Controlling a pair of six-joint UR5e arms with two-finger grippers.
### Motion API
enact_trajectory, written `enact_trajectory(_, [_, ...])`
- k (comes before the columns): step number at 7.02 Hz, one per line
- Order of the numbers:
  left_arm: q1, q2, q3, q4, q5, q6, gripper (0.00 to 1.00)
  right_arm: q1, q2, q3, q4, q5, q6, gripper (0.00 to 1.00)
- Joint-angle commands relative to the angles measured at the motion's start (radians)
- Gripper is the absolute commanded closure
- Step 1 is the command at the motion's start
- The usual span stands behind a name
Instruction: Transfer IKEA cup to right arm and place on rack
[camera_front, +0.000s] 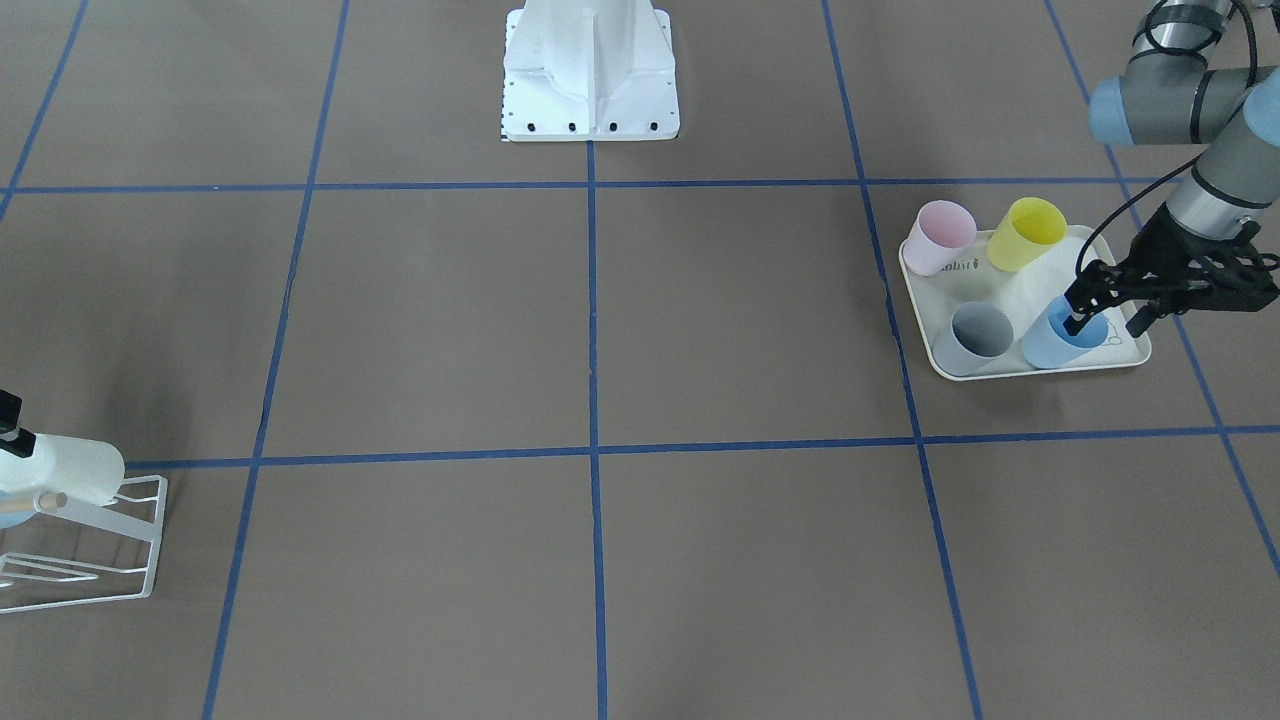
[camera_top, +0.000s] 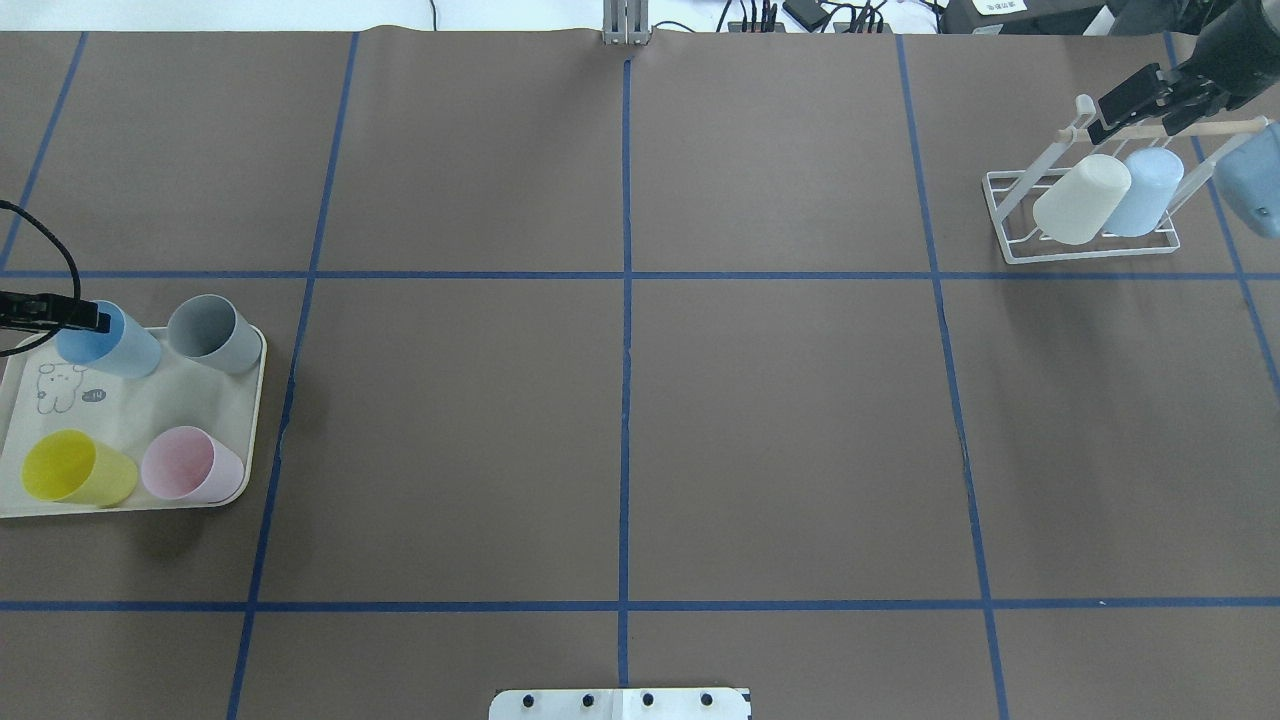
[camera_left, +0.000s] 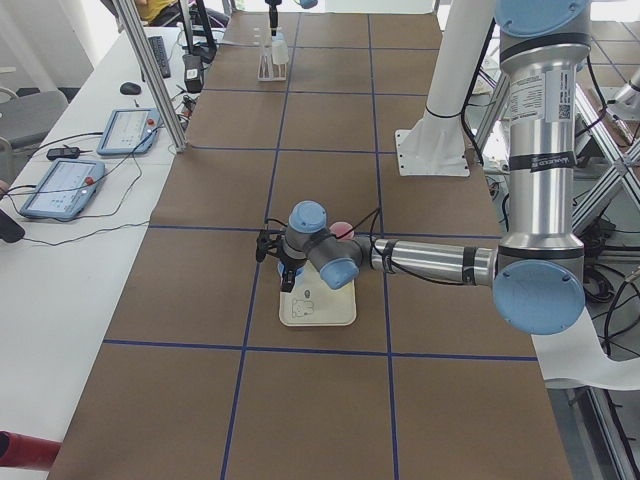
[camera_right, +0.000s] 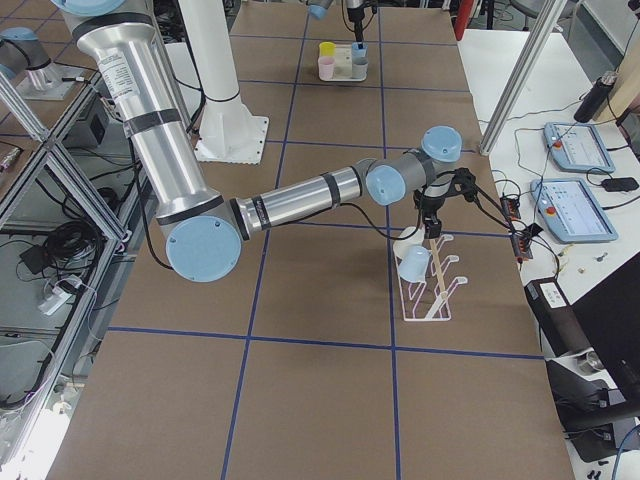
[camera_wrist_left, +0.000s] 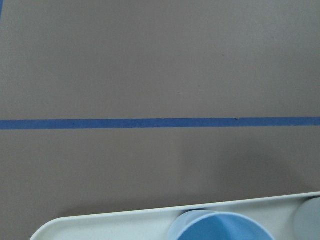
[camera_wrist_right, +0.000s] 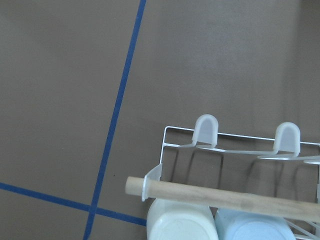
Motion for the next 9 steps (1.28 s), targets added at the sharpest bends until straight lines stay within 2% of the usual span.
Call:
enact_trajectory(1, [0.009,0.001,0.006,-0.001,-0.002,-0.002,0.31,0.0,-0.001,0.002,0.0,-0.001,0.0,0.01])
enact_trajectory(2, [0.026,0.001,0.009,-0.001,0.0,-0.009,0.5,0.0,-0.001,0.001,0.0,-0.001,0.0,0.01])
enact_trajectory(4, [0.027,0.004,0.01,0.002,0.006,-0.014,0.95,0.0,0.001,0.007,0.0,0.001,0.002,0.01])
enact_trajectory(5, [0.024,0.007,0.012,0.003,0.004,-0.011,1.0,0.0,0.001,0.005,0.0,0.001,0.002,0.01])
enact_trajectory(7, [-0.043,0.052,-0.061,0.007,-0.005,0.001,1.0,0.0,0.001,0.008,0.0,0.002,0.002,0.01])
enact_trajectory(8, [-0.147,0.095,-0.115,0.0,-0.04,0.001,1.0,0.0,-0.001,0.013,0.0,0.001,0.0,0.01])
enact_trajectory(9, [-0.26,0.15,-0.214,0.002,-0.092,0.001,1.0,0.002,-0.001,0.033,0.0,-0.001,0.001,0.01])
